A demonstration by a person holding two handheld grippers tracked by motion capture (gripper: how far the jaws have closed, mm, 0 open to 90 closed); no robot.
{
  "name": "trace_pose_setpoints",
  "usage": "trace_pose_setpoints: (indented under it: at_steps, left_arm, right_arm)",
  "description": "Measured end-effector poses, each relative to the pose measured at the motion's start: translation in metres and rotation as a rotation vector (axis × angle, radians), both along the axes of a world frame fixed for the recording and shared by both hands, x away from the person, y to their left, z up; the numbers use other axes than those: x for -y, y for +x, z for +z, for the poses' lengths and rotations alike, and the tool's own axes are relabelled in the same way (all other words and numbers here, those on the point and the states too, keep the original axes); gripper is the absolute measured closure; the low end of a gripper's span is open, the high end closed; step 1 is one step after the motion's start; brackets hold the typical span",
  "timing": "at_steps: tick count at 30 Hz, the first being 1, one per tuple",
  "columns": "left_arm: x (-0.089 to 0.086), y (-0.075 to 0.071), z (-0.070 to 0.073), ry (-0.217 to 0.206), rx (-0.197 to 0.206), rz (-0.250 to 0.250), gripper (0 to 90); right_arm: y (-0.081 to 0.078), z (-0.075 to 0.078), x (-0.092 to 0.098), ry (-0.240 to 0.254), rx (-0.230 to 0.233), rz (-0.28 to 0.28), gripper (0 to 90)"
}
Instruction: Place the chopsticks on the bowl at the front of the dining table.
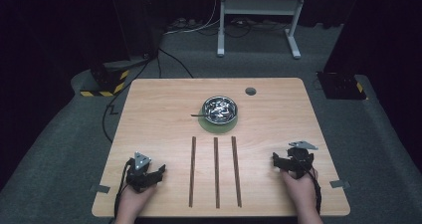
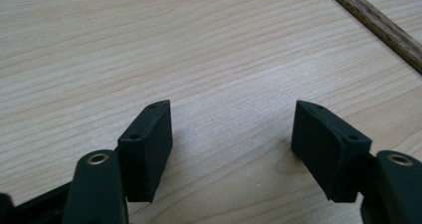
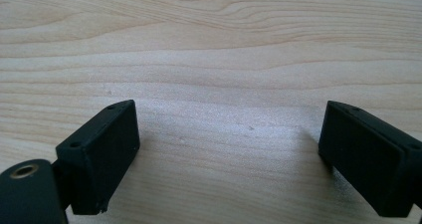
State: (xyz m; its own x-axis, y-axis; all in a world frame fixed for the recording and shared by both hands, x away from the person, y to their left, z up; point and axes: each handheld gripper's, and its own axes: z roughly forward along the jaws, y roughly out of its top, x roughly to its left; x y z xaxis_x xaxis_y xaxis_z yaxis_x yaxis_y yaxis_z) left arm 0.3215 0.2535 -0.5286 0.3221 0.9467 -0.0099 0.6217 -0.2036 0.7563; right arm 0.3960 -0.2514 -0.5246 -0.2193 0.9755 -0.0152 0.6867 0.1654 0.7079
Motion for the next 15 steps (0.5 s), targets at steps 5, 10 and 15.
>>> trace_pose_setpoints:
  at_steps: [5, 10, 15]
  left_arm:
    - [0.0007, 0.0006, 0.0, 0.002, 0.0, 0.001, 32.0]
    - [0.0004, 0.0005, 0.0001, 0.005, 0.0, -0.013, 31.4]
    - [0.0002, 0.0009, 0.0001, 0.004, 0.0, -0.019, 31.2]
  right_arm:
    - [-0.001, 0.0001, 0.0, -0.004, 0.012, 0.013, 13.5]
    - [-0.0018, 0.0002, -0.0007, -0.003, 0.014, 0.011, 13.7]
    - [-0.0019, 0.0002, -0.0007, -0.002, 0.014, 0.011, 13.8]
